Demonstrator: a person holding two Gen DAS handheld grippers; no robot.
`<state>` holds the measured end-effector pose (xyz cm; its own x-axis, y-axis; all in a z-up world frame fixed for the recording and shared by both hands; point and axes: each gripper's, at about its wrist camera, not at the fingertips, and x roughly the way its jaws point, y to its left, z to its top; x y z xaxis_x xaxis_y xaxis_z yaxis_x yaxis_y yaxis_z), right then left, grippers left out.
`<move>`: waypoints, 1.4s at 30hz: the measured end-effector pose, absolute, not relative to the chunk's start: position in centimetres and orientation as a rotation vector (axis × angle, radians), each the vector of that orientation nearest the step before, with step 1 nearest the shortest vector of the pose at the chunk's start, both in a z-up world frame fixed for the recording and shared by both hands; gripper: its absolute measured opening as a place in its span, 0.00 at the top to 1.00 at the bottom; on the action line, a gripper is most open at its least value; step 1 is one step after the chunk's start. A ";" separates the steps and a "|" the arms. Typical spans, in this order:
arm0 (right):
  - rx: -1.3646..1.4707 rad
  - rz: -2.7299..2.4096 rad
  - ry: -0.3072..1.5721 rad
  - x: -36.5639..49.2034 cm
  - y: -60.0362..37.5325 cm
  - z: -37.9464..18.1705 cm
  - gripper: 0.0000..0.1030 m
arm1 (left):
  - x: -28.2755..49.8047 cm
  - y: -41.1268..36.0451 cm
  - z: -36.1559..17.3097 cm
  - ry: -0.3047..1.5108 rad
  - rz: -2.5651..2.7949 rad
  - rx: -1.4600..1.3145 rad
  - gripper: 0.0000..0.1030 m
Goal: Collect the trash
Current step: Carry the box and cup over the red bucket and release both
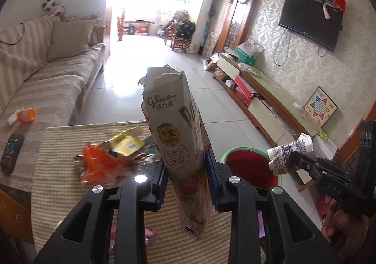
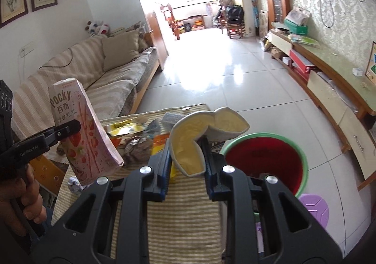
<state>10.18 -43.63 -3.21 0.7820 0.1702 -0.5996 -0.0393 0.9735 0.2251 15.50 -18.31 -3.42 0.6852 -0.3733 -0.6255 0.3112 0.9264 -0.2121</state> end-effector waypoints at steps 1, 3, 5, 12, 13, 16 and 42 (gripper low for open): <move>0.210 0.100 0.664 10.4 -44.5 -3.2 0.77 | 15.7 -19.0 -3.5 0.726 -0.396 -0.092 0.74; 0.223 0.073 0.662 10.5 -46.1 -3.3 0.77 | 16.1 -20.2 -3.7 0.735 -0.416 -0.085 0.74; 0.235 0.050 0.658 10.4 -47.8 -3.4 0.77 | 16.2 -21.7 -3.8 0.739 -0.442 -0.070 0.74; 0.273 -0.023 0.721 10.8 -52.0 -5.8 0.77 | 17.3 -27.7 -4.6 0.766 -0.534 -0.016 0.74; 0.277 -0.030 0.730 10.9 -52.5 -6.1 0.77 | 17.5 -28.8 -4.8 0.772 -0.550 -0.012 0.74; 0.280 -0.048 0.758 11.1 -54.0 -7.2 0.77 | 18.0 -31.5 -5.5 0.783 -0.588 0.011 0.74; 0.346 -0.055 0.819 13.7 -59.4 -11.4 0.77 | 21.3 -42.3 -10.6 0.874 -0.651 0.147 0.72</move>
<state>13.68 -59.39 -11.42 0.6848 0.0847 -0.7238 0.1808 0.9424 0.2813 21.28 -42.30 -10.60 0.4637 -0.4693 -0.7514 0.5855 0.7989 -0.1377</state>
